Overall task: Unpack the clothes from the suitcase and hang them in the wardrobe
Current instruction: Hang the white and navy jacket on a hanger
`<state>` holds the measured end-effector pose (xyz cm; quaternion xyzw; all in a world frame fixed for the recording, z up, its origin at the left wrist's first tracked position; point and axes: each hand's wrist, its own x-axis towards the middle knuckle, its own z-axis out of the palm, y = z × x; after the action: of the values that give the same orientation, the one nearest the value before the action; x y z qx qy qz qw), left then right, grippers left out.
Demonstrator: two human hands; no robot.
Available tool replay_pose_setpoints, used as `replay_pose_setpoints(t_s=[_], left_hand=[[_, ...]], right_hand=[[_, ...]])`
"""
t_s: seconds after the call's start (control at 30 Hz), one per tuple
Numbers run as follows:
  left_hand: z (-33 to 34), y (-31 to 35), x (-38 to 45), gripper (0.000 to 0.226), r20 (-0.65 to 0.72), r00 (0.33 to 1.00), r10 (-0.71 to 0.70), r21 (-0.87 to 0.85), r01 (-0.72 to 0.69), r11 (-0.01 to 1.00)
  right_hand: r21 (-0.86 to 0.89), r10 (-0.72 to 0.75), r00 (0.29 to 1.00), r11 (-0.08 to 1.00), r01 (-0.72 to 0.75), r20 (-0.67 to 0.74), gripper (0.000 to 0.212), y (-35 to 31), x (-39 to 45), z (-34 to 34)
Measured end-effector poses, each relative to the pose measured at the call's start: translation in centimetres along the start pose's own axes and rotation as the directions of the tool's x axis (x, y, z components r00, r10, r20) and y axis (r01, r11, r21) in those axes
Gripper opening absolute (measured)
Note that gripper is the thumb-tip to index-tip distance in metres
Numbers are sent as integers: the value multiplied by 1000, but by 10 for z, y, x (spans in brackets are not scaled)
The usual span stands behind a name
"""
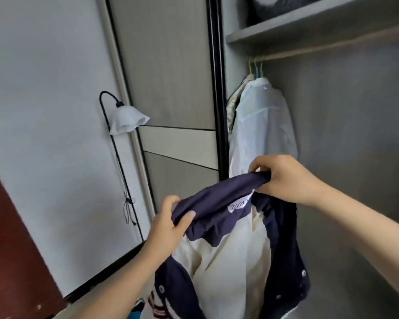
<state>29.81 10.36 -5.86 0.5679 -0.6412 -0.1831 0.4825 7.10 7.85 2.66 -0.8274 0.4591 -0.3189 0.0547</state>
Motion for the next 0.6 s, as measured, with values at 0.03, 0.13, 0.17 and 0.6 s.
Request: replay_pose_setpoints(t_s=[0.03,0.13,0.17,0.6], left_hand=[[10,11,9,32,70,997,22,24,-24,999],[40,43,41,41,213,976,51,178,-91,980],[53,55,55,38,221,972,75,264,-134,955],[209,169,191,20,150,975,164,667,-222,711]], right_hand=[[-21,18,1000,1000,-18,-3,17,14,-4,-8],[-99,78,996,992,-82,-35,14,56,-9,-27],[-132,106,993,985,-113,-57,13,71,-7,-36],[-482,285,958,843,-238,25,29,239,19,-117]])
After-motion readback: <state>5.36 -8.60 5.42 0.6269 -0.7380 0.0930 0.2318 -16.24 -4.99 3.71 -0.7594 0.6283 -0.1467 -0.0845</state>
